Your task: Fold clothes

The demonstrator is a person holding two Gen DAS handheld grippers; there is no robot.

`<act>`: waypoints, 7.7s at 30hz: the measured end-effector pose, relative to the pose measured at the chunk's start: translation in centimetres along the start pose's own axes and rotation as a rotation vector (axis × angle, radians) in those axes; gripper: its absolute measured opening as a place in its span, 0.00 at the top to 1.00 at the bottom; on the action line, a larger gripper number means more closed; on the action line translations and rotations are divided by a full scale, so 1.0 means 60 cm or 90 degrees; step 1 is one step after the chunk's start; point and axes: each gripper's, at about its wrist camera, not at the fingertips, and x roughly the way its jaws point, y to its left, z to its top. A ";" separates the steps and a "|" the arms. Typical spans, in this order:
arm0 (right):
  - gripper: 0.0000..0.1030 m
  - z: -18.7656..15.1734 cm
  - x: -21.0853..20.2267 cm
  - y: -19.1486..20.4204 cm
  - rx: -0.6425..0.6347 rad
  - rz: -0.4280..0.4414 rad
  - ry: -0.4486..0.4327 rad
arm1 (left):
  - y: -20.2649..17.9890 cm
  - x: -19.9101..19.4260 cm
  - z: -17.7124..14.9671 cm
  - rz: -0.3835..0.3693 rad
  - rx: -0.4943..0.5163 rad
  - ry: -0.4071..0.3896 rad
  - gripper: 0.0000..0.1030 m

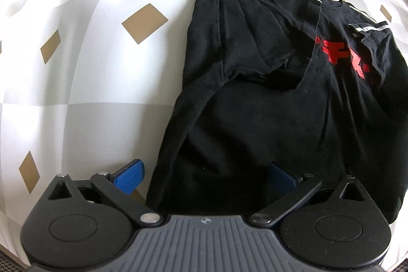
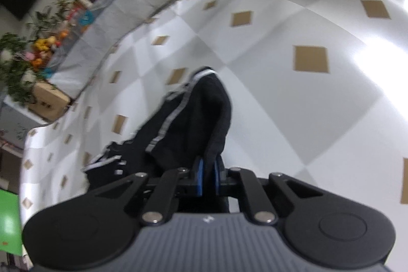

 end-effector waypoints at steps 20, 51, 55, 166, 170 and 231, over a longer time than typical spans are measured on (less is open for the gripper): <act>0.76 -0.012 0.020 0.007 0.018 0.003 0.034 | -0.017 0.008 -0.013 0.010 0.015 0.008 0.00; 0.91 -0.018 0.021 0.127 -0.130 0.019 -0.045 | 0.005 -0.027 -0.026 0.001 -0.054 0.008 0.00; 0.91 -0.027 0.011 0.164 -0.173 0.026 -0.062 | 0.011 -0.031 -0.027 -0.002 -0.066 0.011 0.00; 0.52 -0.264 -0.121 0.074 -0.144 -0.007 0.063 | 0.083 -0.073 -0.227 -0.046 -0.068 -0.016 0.00; 0.76 -0.272 -0.113 0.077 -0.164 -0.009 0.054 | 0.081 -0.066 -0.235 -0.037 -0.064 -0.016 0.00; 0.89 -0.457 -0.157 0.223 -0.349 0.310 0.200 | 0.184 -0.155 -0.298 0.085 -0.313 -0.234 0.00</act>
